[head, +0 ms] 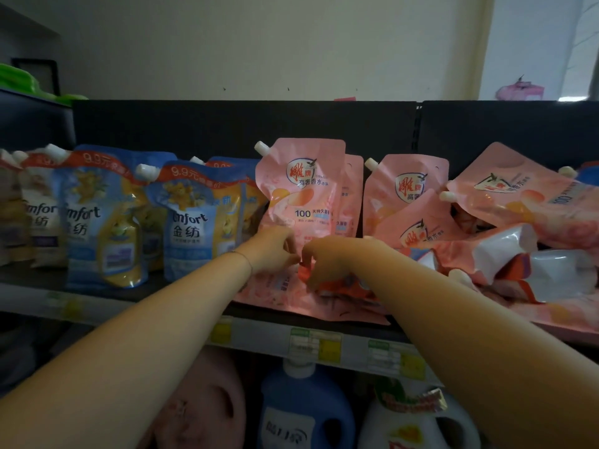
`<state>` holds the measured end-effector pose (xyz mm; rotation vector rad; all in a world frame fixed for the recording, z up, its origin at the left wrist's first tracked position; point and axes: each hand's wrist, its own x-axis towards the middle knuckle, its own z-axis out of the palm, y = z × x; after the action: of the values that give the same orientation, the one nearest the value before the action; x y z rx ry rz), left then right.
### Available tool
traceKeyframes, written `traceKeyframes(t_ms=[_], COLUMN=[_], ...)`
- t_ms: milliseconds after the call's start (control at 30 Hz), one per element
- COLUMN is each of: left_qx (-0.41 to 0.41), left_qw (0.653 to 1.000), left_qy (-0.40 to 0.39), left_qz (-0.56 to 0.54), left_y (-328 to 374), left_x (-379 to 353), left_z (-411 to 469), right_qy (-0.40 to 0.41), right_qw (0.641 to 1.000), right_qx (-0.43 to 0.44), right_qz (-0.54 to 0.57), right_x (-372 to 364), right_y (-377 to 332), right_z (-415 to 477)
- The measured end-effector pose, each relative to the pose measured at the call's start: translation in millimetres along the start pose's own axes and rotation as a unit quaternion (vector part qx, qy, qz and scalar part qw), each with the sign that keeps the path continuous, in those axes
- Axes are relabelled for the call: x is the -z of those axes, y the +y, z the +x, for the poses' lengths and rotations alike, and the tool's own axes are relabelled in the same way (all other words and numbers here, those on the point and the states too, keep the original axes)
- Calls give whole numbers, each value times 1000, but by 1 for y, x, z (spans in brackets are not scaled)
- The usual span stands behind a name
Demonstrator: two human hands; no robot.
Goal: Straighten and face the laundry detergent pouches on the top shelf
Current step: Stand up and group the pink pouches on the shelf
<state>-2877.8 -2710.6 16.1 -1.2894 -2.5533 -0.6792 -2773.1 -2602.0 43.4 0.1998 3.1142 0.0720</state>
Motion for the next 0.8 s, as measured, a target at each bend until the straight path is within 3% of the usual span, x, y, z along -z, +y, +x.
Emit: traceKeyframes(t_ms=[133,300,467,600,800], left_qx=[-71,-152,-217,-180,-148], left_qw=[990,959,966,980,988], left_qy=[-11,100,86,74,3], left_qz=[118,218,108,31,45], left_y=[-7,-7,-14,-7,12], left_x=[-2,-16,-26,-30,-36], left_z=[-33,-74,-71,-70,-61], right_qy=[13,49,33,109,164], right_qw=[993,979,974,965,951], right_qx=[2,-6,-6,19,28], right_qz=[-115,-200,-222,-237,-259], right_x=[-14,-27,-28,-35,-34], right_y=[-2,1,7,23,32], right_z=[-5,-14,-13,-11,-10])
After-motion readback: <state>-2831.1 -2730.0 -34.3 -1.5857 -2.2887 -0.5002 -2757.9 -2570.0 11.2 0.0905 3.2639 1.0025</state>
